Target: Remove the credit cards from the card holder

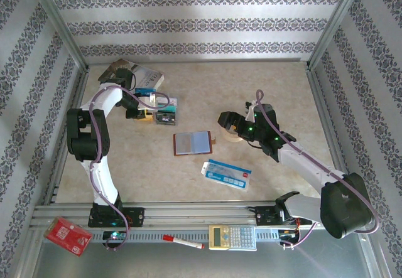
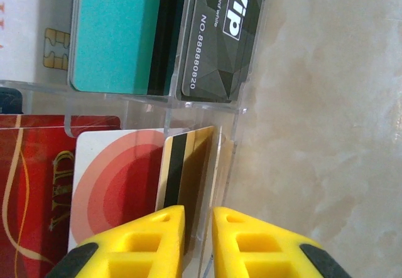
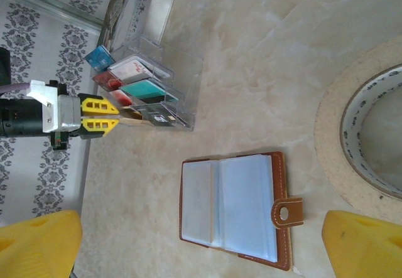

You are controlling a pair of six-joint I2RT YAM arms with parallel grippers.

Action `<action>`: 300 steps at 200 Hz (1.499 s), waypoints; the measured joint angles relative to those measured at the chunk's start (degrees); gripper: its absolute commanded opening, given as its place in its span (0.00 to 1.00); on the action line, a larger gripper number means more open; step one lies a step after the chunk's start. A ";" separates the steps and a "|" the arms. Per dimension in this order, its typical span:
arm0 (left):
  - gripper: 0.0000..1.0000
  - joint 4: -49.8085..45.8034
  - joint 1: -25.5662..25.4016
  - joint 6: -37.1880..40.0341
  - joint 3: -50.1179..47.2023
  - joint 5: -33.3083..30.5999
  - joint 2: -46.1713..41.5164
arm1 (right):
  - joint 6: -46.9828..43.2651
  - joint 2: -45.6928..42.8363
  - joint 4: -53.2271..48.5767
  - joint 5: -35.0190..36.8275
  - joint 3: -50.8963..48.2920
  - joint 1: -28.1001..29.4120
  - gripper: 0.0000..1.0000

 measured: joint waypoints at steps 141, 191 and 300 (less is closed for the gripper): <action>0.48 20.65 2.12 -26.53 -11.58 8.72 -17.59 | -5.05 5.14 -5.25 7.32 3.56 9.11 0.96; 0.49 36.65 1.31 -58.97 -18.80 2.80 -23.28 | -10.97 14.51 -11.37 16.17 11.41 18.18 0.93; 0.68 44.13 1.01 -102.92 -44.41 -2.84 -43.54 | -18.32 36.20 -26.40 29.62 32.13 28.89 0.88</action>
